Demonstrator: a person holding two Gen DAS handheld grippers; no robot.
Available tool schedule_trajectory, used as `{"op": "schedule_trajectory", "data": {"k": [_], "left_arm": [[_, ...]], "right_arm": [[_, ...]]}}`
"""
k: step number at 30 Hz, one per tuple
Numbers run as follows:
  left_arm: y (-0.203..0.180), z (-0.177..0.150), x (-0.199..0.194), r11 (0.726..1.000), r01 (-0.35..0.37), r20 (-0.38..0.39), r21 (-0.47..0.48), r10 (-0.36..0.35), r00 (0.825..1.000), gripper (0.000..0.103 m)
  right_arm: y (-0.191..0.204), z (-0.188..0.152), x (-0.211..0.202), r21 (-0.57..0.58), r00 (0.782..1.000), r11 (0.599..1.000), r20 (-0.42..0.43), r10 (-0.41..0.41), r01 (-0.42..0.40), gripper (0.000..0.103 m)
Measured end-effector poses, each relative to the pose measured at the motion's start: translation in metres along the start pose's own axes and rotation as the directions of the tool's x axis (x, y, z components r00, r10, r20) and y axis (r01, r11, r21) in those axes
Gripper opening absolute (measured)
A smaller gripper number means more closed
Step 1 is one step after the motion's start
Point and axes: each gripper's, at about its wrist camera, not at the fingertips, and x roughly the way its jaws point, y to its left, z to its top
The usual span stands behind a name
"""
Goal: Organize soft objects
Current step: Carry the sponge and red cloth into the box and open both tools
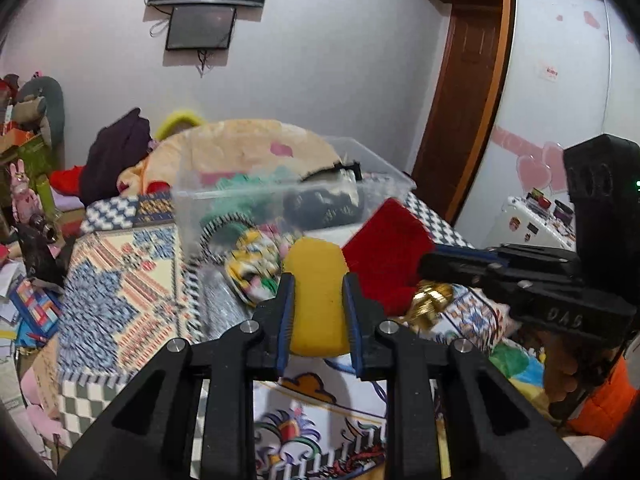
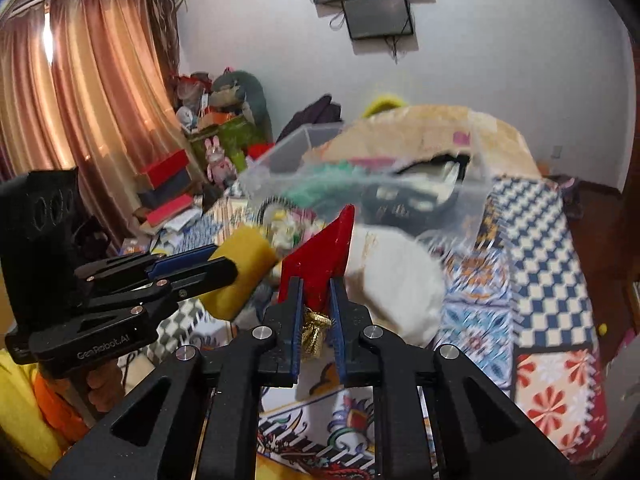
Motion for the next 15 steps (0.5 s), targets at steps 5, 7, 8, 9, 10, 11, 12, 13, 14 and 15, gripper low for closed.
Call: {"op": "schedule_trajectory", "data": {"k": [5,7,8,9,10,11,12,13,14,15], "left_arm": [[0.007,0.027,-0.008,0.999,-0.052,0.075,0.012,0.051,0.996,0.023],[0.009,0.036,-0.009,0.997,-0.071,0.102,0.016,0.069,0.992,0.023],[0.011,0.043,-0.01,0.997,-0.08,0.116,0.016,0.078,0.99,0.023],[0.012,0.046,-0.01,0.996,-0.083,0.126,0.016,0.081,0.989,0.023],[0.014,0.051,-0.008,0.996,-0.087,0.134,0.016,0.084,0.987,0.023],[0.015,0.056,-0.008,0.995,-0.096,0.145,0.018,0.092,0.985,0.023],[0.017,0.059,-0.007,0.994,-0.106,0.154,0.021,0.101,0.983,0.023],[0.019,0.063,-0.005,0.993,-0.118,0.162,0.024,0.113,0.98,0.023],[0.021,0.068,-0.003,0.991,-0.129,0.17,0.024,0.123,0.978,0.023],[0.023,0.071,0.0,0.99,-0.136,0.176,0.025,0.13,0.976,0.023]], "right_arm": [[-0.004,0.021,-0.015,-0.023,0.996,0.998,0.076,-0.048,0.05,0.012],[-0.006,0.03,-0.017,-0.029,0.992,0.997,0.107,-0.068,0.071,0.012],[-0.007,0.035,-0.018,-0.029,0.989,0.996,0.123,-0.078,0.082,0.012],[-0.009,0.04,-0.018,-0.028,0.987,0.996,0.134,-0.083,0.087,0.012],[-0.01,0.045,-0.018,-0.024,0.985,0.996,0.147,-0.087,0.091,0.012],[-0.013,0.05,-0.019,-0.018,0.982,0.995,0.163,-0.091,0.096,0.012],[-0.015,0.054,-0.02,-0.016,0.98,0.995,0.175,-0.096,0.1,0.012],[-0.017,0.06,-0.02,-0.015,0.976,0.994,0.192,-0.106,0.111,0.012],[-0.017,0.063,-0.021,-0.016,0.973,0.993,0.203,-0.113,0.119,0.012],[-0.017,0.068,-0.022,-0.017,0.969,0.992,0.217,-0.121,0.127,0.012]]}}
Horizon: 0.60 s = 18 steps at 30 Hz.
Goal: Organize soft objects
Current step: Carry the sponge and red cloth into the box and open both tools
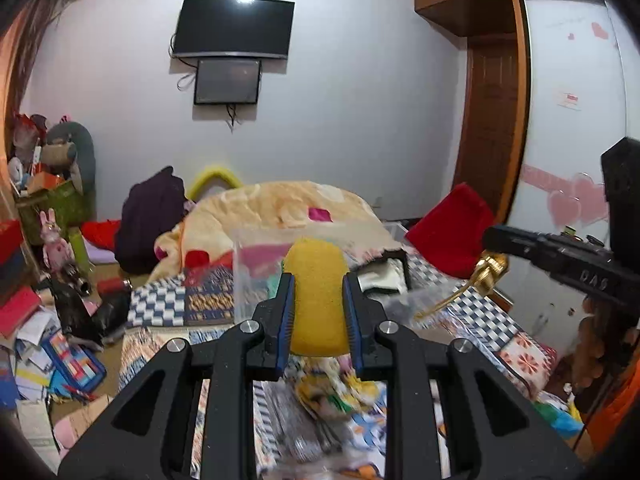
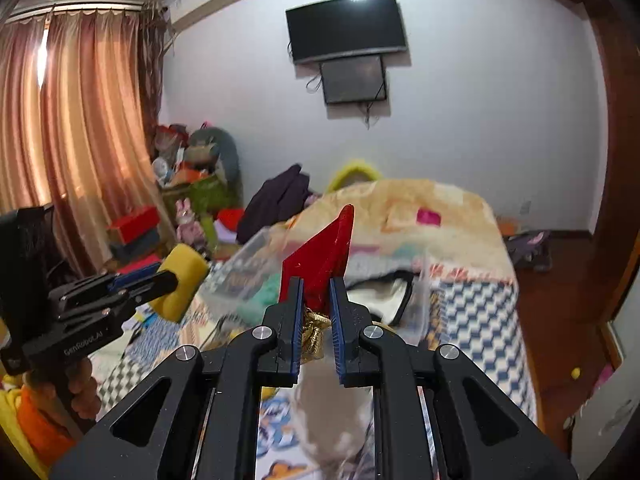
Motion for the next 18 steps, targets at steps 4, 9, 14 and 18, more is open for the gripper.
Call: {"op": "schedule_trajectory", "data": {"k": [4,9,14,18], "left_arm": [[0.01,0.009,0.02,0.999,-0.052,-0.004,-0.003,0.052,0.999,0.023],[0.024,0.014,0.047,0.998,-0.057,-0.041,-0.03,0.056,0.998,0.023],[0.026,0.016,0.072,0.997,-0.077,-0.079,-0.009,0.076,0.994,0.023],[0.027,0.017,0.093,0.997,-0.08,-0.116,-0.014,0.078,0.99,0.023]], "right_arm": [[-0.002,0.018,0.006,0.002,0.999,1.0,0.049,-0.014,0.014,0.012],[0.003,0.031,0.023,-0.005,0.998,1.0,0.062,-0.02,0.02,0.012],[0.008,0.029,0.052,-0.003,0.999,1.0,0.02,-0.028,0.028,0.012],[0.011,0.022,0.077,-0.018,0.998,1.0,-0.06,-0.02,0.019,0.012]]}}
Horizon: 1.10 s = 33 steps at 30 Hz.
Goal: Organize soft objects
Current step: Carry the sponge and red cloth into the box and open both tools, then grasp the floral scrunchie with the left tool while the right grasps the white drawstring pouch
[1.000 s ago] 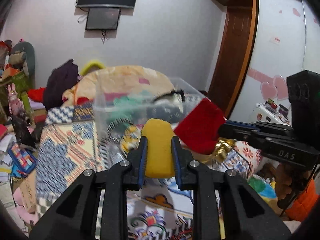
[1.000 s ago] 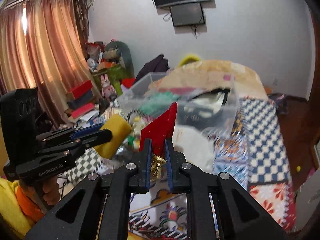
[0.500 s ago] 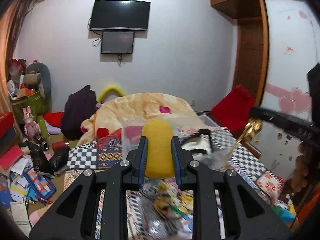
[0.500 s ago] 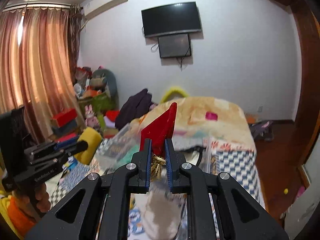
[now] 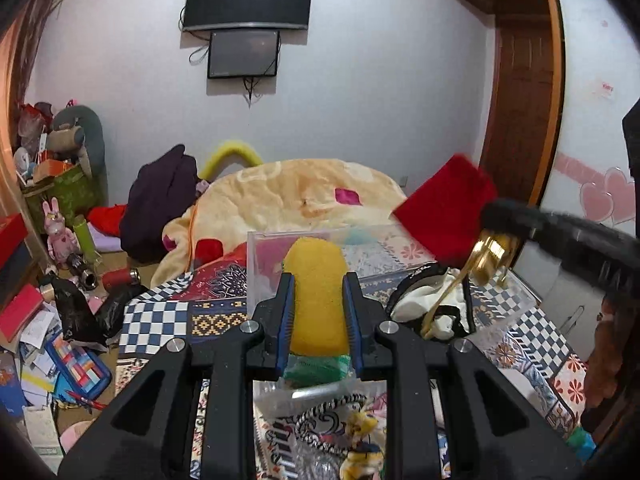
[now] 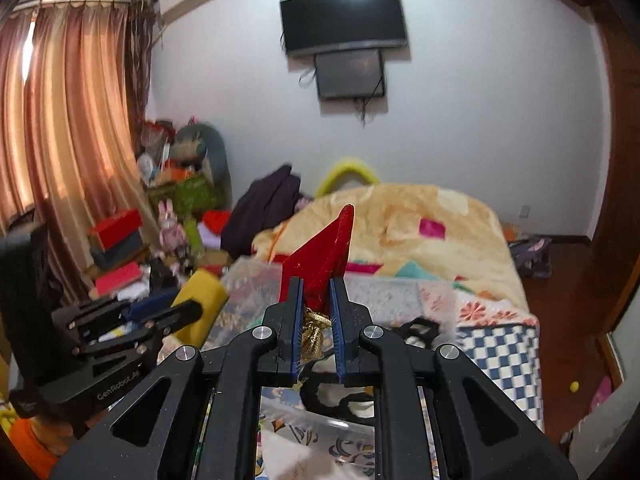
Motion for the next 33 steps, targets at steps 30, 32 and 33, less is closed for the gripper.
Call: {"op": "schedule_trajectory", "data": {"k": [30,32,33], "left_arm": [[-0.026,-0.01,-0.029,0.995,0.091,-0.02,0.027,-0.091,0.996,0.045],[-0.03,-0.017,-0.036,0.995,0.093,-0.012,0.039,-0.093,0.996,0.049],[-0.031,-0.02,-0.038,0.994,0.097,-0.012,0.042,-0.097,0.995,0.053]], "right_arm": [[-0.002,-0.012,-0.014,-0.115,0.993,0.993,-0.114,-0.004,-0.009,0.042],[-0.003,-0.015,-0.022,-0.106,0.995,0.994,-0.102,0.009,-0.02,0.045],[-0.004,-0.016,-0.025,-0.093,0.995,0.995,-0.098,0.021,-0.03,0.048]]}}
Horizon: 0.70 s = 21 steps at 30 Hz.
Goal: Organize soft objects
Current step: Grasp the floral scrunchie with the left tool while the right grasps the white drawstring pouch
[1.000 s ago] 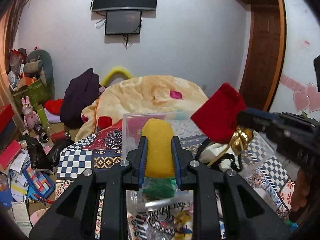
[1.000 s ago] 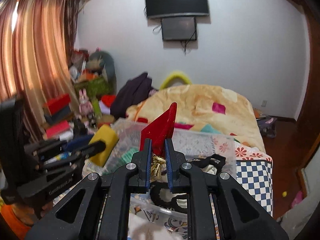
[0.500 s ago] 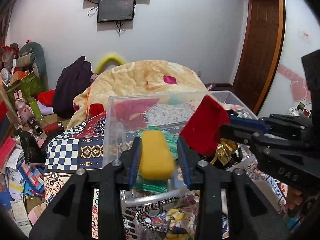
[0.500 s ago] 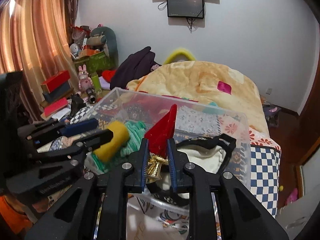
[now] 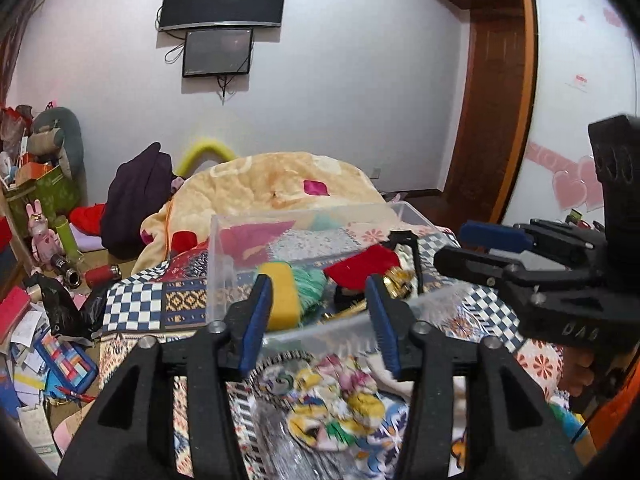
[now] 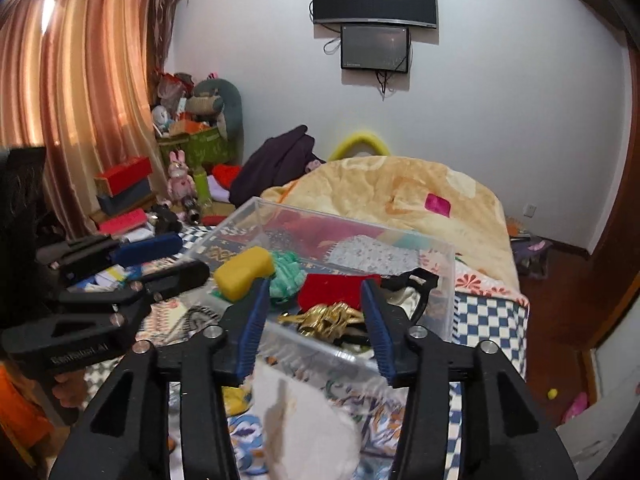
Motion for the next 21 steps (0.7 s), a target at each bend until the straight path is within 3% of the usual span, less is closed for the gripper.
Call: {"op": "schedule_trajectory", "data": {"k": [6,11,21], "left_arm": [[-0.009,-0.027,-0.003,1.0,0.02,-0.027,0.001,-0.02,0.999,0.055],[-0.007,-0.052,0.003,0.999,0.037,-0.1,-0.005,-0.037,0.994,0.055],[-0.003,-0.082,0.012,1.0,-0.007,-0.151,-0.028,0.002,0.989,0.055]], "right_arm": [[0.0,-0.02,-0.01,0.011,1.0,1.0,0.01,-0.012,0.012,0.057],[-0.005,-0.046,-0.01,0.07,1.0,0.998,-0.023,0.009,-0.007,0.057],[-0.007,-0.091,0.016,0.127,0.987,0.992,-0.156,0.04,-0.02,0.057]]}}
